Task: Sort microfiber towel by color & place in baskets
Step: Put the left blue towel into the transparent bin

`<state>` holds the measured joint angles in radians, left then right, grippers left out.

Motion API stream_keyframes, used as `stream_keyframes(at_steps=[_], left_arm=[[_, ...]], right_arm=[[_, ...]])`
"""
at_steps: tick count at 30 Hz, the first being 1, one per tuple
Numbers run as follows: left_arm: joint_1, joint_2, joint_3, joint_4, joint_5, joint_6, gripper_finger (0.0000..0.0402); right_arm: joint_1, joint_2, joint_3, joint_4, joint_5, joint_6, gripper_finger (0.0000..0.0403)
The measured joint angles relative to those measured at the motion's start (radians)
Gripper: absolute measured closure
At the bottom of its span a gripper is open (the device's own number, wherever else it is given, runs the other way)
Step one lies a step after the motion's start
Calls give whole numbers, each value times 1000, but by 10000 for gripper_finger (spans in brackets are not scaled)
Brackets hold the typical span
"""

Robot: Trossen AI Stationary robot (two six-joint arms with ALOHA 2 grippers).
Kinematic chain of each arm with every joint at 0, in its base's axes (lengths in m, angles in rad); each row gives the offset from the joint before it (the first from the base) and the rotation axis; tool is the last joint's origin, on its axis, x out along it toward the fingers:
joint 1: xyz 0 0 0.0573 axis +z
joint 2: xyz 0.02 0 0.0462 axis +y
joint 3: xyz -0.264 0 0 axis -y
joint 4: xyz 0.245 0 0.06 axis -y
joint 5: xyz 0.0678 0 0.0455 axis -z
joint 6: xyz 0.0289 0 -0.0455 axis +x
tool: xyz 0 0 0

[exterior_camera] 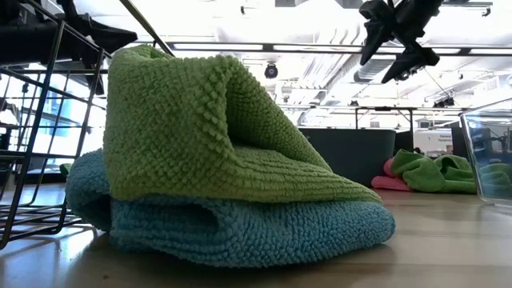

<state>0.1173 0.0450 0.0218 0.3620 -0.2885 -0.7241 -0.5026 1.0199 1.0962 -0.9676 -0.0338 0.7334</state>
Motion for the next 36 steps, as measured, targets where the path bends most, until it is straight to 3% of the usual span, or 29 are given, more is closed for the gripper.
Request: stream_keyframes(at_steps=[7,13,19,24,31,36], left_arm=[[0,147,153,-32,-87,108,331],[29,330,359,-211,-106,126,267],[96,516,570,-428,-97,176,234],[155,626,672,-501,-24,261,229],[230,672,716,-500,49,513,229],[318,680,754,-600,86,444,229]], right_arm=[[0,0,0,8,3,-25,105],[0,0,0,8,3,-36,105],[0,0,0,-12,25,-87,120],[0,0,0,-56,56,-151,191],[0,0,0,-79,57,-274,383],[0,-1,0,-89,57,-290,381]])
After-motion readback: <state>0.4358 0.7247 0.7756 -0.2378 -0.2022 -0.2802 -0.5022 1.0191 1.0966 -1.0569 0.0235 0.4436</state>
